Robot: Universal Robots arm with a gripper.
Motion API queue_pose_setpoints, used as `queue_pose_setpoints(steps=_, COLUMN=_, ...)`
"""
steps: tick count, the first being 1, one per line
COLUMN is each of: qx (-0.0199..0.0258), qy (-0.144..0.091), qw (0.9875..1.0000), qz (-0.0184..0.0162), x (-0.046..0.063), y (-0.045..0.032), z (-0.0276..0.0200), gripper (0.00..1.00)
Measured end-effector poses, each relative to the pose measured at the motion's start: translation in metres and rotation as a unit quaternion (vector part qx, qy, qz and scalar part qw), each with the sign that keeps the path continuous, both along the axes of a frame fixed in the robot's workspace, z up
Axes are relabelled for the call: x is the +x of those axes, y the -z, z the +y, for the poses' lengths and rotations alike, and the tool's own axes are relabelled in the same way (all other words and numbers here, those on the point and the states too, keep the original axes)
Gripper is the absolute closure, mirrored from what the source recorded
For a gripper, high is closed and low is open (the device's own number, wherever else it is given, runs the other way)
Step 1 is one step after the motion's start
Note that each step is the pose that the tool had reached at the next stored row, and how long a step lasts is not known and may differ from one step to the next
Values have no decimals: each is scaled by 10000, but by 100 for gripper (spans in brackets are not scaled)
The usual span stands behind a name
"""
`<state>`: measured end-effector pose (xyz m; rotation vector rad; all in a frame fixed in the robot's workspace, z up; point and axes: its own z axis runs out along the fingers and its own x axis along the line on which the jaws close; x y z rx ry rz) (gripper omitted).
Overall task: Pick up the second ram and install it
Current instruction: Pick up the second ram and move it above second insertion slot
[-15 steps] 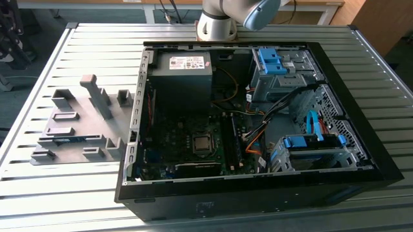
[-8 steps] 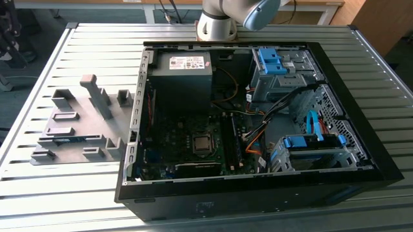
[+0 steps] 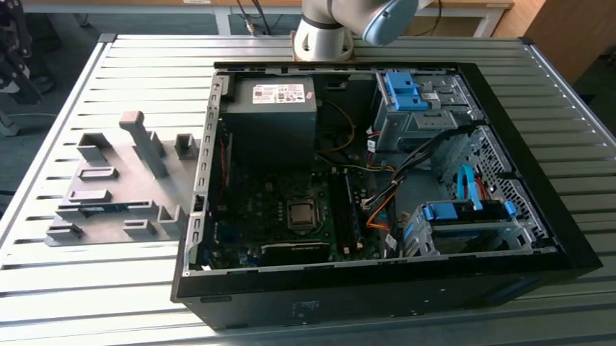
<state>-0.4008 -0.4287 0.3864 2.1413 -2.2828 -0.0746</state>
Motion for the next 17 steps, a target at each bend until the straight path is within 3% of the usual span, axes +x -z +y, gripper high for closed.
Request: queue_pose_setpoints(steps=17, qx=6, qy=0, qw=10000, qz=0, x=-5, y=57, z=0, gripper=89)
